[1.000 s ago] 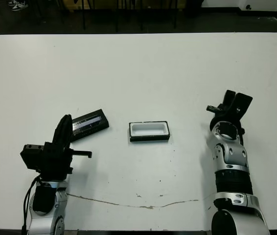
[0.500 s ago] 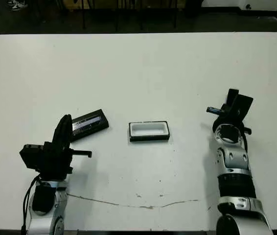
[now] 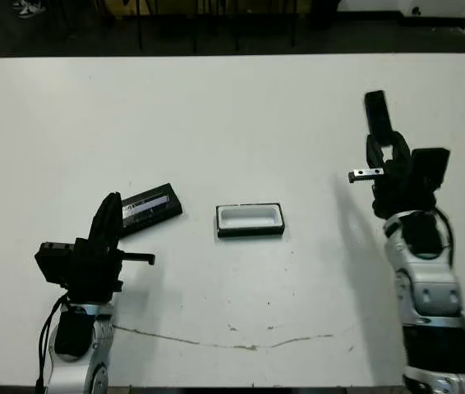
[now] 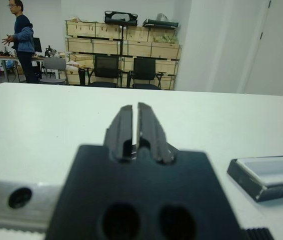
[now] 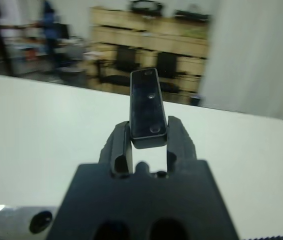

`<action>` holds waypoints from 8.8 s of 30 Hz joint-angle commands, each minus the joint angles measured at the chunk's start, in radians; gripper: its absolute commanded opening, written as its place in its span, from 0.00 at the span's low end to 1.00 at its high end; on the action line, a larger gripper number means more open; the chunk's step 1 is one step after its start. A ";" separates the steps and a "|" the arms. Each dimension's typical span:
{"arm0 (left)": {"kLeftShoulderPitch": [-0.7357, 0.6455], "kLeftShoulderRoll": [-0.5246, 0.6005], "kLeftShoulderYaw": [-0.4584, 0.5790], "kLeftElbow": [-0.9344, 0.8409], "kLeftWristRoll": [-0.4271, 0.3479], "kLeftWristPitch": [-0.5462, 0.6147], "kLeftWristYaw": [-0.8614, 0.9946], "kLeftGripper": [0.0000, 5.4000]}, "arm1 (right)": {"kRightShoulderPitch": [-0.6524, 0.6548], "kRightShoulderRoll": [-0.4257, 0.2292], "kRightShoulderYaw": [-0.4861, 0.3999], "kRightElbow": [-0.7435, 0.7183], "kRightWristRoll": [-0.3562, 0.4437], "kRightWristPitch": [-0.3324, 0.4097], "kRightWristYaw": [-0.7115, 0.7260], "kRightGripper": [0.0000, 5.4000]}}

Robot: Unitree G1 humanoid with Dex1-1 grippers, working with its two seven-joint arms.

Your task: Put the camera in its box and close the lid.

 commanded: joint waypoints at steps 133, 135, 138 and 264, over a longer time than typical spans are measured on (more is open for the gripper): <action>0.037 -0.005 -0.024 -0.011 0.004 0.051 0.042 0.00 | -0.659 -0.260 0.346 0.801 -0.110 -0.247 1.254 0.72; 0.033 -0.003 -0.023 -0.001 0.011 0.036 0.040 0.00 | -0.659 -0.267 0.329 0.794 -0.081 -0.182 1.263 0.78; 0.032 -0.002 -0.021 0.003 0.012 0.029 0.038 0.00 | -0.625 -0.274 0.283 0.736 -0.056 -0.141 1.186 0.88; -0.463 0.552 -0.066 0.530 -0.142 0.420 -0.937 0.51 | 0.151 -0.291 0.052 -0.007 0.112 -0.032 0.477 0.00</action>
